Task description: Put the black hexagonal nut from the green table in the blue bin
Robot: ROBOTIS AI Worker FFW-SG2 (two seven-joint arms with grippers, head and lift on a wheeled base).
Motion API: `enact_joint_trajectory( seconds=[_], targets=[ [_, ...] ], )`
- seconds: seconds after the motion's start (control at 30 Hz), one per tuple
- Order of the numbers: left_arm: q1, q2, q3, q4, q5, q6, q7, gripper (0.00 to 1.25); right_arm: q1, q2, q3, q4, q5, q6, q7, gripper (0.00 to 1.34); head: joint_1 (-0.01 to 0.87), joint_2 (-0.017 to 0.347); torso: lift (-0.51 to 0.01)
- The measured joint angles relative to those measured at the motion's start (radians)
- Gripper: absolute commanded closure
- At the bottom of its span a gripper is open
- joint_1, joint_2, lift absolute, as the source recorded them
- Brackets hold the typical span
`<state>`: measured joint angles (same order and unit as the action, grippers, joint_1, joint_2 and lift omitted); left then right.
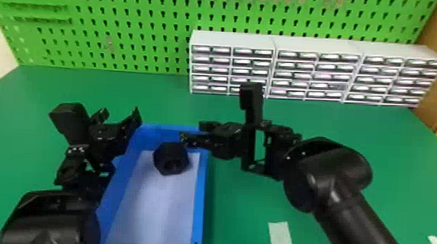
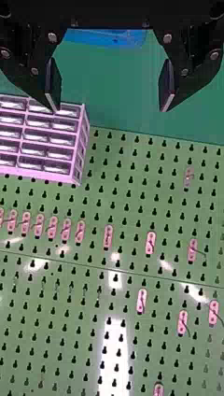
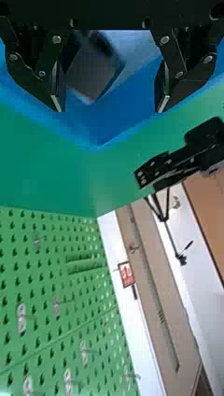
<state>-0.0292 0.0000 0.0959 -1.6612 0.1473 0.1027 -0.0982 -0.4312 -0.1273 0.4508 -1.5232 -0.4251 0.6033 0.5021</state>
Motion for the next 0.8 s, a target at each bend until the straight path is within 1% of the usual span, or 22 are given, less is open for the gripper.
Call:
enact_joint_trajectory(
  seconds=[0.47, 0.67, 0.8],
  targets=[
    [0.000, 0.000, -0.002, 0.000, -0.001, 0.000, 0.000, 0.43, 0.030, 0.006, -0.157, -0.064, 0.125, -0.040, -0.007, 0.51, 0.686, 0.051, -0.097],
    [0.000, 0.000, -0.002, 0.000, -0.002, 0.000, 0.000, 0.43, 0.067, 0.006, -0.231, -0.113, 0.156, -0.047, -0.054, 0.51, 0.686, 0.051, -0.097],
    [0.001, 0.000, -0.002, 0.000, -0.001, 0.000, 0.002, 0.43, 0.105, 0.014, -0.294, -0.155, 0.174, -0.059, -0.094, 0.51, 0.686, 0.051, -0.097]
  ],
)
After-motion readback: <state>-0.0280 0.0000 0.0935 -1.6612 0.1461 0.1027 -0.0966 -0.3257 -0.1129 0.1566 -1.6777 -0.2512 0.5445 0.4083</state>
